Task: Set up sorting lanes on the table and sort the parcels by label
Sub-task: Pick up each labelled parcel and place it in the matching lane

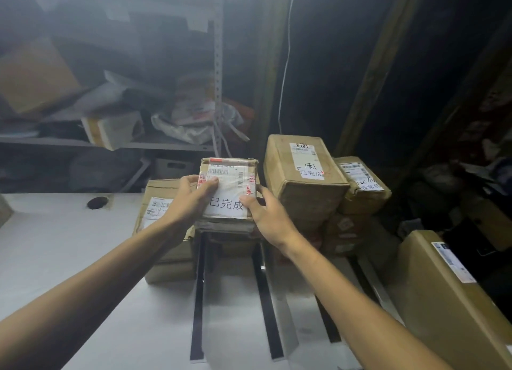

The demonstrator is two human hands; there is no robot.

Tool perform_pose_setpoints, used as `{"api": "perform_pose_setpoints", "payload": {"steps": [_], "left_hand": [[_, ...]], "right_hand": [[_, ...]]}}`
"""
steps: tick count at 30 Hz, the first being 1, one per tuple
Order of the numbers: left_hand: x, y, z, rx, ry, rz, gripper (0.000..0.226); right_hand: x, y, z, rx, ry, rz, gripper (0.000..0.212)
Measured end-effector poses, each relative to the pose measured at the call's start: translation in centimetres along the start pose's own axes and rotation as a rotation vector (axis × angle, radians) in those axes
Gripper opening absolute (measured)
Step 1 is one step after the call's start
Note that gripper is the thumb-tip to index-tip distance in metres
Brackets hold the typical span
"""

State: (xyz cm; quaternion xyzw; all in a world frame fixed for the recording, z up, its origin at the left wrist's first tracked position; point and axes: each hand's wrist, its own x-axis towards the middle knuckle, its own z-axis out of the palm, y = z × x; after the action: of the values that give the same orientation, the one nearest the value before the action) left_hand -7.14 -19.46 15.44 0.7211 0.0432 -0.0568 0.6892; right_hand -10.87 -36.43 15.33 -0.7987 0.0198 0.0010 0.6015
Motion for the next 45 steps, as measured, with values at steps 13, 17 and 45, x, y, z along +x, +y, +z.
{"api": "perform_pose_setpoints", "payload": {"steps": [13,17,45], "left_hand": [[7.4,6.6,3.4,-0.011,-0.126,0.088,0.053],[8.0,8.6,7.5,-0.016,-0.158,0.091,0.046],[13.6,9.4,20.5,0.664,0.206,-0.014,0.054]], "right_hand": [[6.0,-3.6,-4.9,-0.059,0.126,-0.133,0.023],[7.2,-4.4,-9.1,-0.091,0.189,-0.145,0.020],[17.5,0.2,-21.4,-0.417,0.050,0.005,0.045]]}}
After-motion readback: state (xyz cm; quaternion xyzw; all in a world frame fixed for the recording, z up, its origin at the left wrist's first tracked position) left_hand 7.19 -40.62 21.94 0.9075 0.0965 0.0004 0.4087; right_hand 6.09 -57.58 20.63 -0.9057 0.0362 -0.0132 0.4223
